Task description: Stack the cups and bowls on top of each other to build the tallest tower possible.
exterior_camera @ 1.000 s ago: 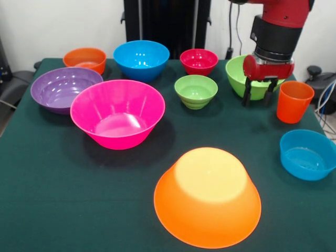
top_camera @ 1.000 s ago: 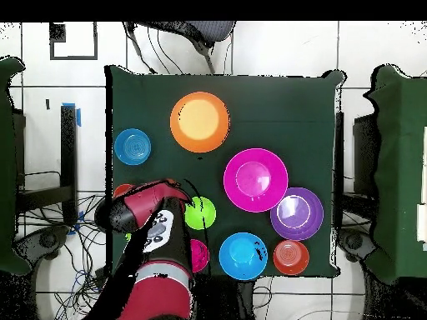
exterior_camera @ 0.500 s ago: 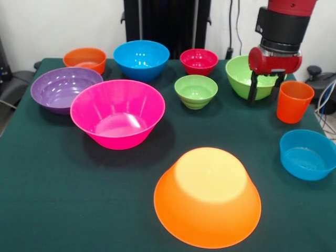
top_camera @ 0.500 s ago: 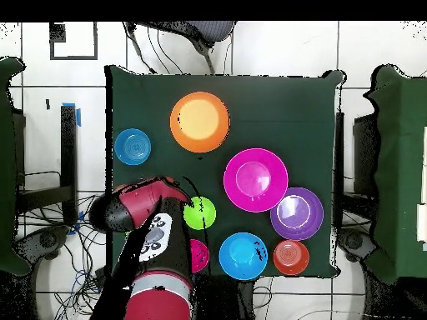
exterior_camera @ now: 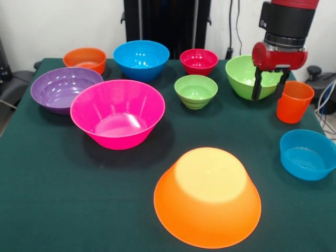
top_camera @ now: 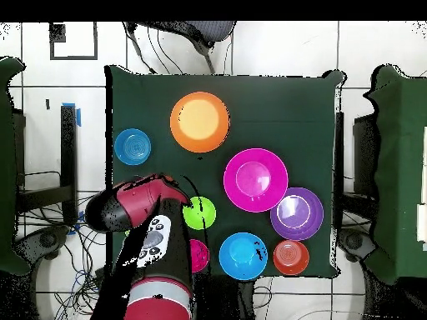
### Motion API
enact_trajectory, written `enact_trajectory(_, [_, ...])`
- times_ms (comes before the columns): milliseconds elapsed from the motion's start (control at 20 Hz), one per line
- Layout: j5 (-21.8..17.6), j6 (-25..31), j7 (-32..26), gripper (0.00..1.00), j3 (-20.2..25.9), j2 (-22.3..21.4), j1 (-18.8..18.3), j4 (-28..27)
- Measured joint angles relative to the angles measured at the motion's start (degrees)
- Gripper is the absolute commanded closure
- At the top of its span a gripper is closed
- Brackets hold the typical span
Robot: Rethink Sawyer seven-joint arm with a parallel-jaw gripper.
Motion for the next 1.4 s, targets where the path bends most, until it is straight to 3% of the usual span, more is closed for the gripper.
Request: enact_trajectory(1400, [4.78, 0.36, 0.00, 0.00, 1.48, -1.05, 0.82, 0.05])
